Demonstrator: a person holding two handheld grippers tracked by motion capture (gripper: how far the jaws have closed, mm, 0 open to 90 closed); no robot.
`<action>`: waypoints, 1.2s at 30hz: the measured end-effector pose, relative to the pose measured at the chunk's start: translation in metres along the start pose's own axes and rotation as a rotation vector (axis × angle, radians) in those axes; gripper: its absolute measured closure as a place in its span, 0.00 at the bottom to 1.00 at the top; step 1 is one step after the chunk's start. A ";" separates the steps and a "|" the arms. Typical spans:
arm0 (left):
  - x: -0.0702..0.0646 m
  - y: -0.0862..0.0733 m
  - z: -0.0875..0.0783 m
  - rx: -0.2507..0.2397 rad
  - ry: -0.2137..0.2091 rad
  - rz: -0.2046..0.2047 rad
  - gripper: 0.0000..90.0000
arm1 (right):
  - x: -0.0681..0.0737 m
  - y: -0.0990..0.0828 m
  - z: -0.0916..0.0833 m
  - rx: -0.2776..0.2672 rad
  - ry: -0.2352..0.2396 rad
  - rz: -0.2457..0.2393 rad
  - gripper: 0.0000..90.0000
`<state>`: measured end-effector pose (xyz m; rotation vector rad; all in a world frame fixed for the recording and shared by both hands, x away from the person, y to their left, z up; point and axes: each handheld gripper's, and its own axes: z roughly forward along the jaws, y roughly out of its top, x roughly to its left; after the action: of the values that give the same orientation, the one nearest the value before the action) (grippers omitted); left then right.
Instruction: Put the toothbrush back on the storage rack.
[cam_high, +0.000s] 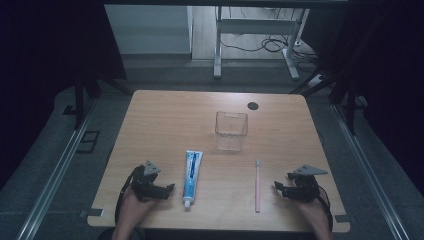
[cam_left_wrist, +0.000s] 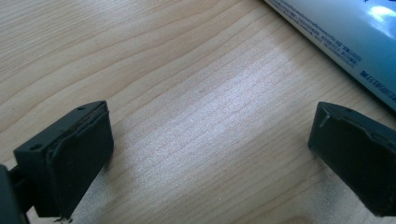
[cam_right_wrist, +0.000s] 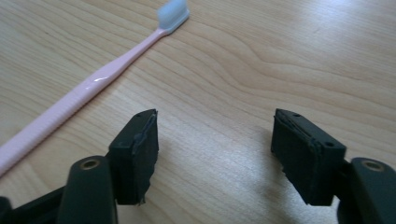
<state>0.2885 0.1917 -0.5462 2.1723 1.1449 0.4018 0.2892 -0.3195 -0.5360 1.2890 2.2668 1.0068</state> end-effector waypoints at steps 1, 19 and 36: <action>0.000 0.000 0.000 0.000 -0.001 0.004 0.00 | 0.000 0.000 0.000 0.003 0.010 0.004 0.38; 0.000 0.000 0.000 0.001 0.000 0.004 0.00 | 0.017 0.013 -0.008 0.029 0.147 -0.050 0.92; 0.000 0.000 0.000 0.001 0.000 0.003 0.00 | 0.054 0.033 0.007 0.039 0.280 -0.104 0.99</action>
<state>0.2887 0.1918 -0.5461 2.1753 1.1418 0.4029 0.2849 -0.2599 -0.5149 1.0886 2.5428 1.1735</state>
